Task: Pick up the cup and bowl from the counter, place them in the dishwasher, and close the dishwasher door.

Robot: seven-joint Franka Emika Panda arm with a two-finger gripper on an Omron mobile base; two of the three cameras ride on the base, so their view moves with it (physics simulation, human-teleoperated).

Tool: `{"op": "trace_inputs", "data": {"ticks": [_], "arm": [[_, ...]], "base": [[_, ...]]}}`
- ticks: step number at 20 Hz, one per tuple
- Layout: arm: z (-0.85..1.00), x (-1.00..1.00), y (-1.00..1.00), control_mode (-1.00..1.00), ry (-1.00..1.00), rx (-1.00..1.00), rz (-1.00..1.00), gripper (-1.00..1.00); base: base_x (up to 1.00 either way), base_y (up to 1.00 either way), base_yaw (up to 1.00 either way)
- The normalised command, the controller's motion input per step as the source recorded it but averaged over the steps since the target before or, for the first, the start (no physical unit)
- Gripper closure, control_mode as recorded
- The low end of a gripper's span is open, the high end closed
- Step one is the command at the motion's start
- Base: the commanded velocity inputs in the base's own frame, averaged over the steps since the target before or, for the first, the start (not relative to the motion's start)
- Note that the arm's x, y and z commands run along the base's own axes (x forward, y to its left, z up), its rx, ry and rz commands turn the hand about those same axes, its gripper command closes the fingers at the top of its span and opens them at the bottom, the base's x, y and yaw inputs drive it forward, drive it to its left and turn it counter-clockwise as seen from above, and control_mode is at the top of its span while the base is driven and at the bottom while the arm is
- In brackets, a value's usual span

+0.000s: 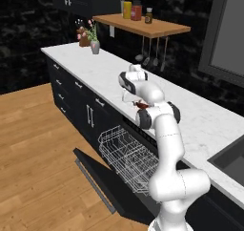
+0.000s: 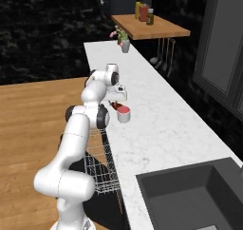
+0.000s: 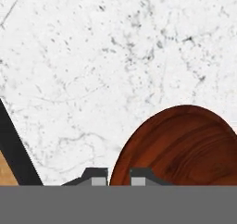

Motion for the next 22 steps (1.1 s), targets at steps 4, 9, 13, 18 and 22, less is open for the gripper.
{"op": "trace_inputs", "data": {"ticks": [4, 9, 13, 18, 22], "arm": [[-0.36, -0.57, 0.97, -1.0, -0.13, 0.06, 0.01, 1.0], [-0.36, -0.85, 0.6, -1.0, -0.23, 0.04, 0.05, 1.0], [-0.02, -0.96, 0.21, -1.0, -0.23, 0.07, 0.06, 1.0], [-0.22, -1.0, 0.01, -1.0, -0.2, 0.06, 0.05, 1.0], [-0.03, -1.0, 0.03, -1.0, -0.25, 0.09, 0.05, 1.0]], "base": [[0.0, 0.0, 0.0], [0.0, 0.0, 0.0], [0.0, 0.0, 0.0], [0.0, 0.0, 0.0], [0.0, 0.0, 0.0]]}}
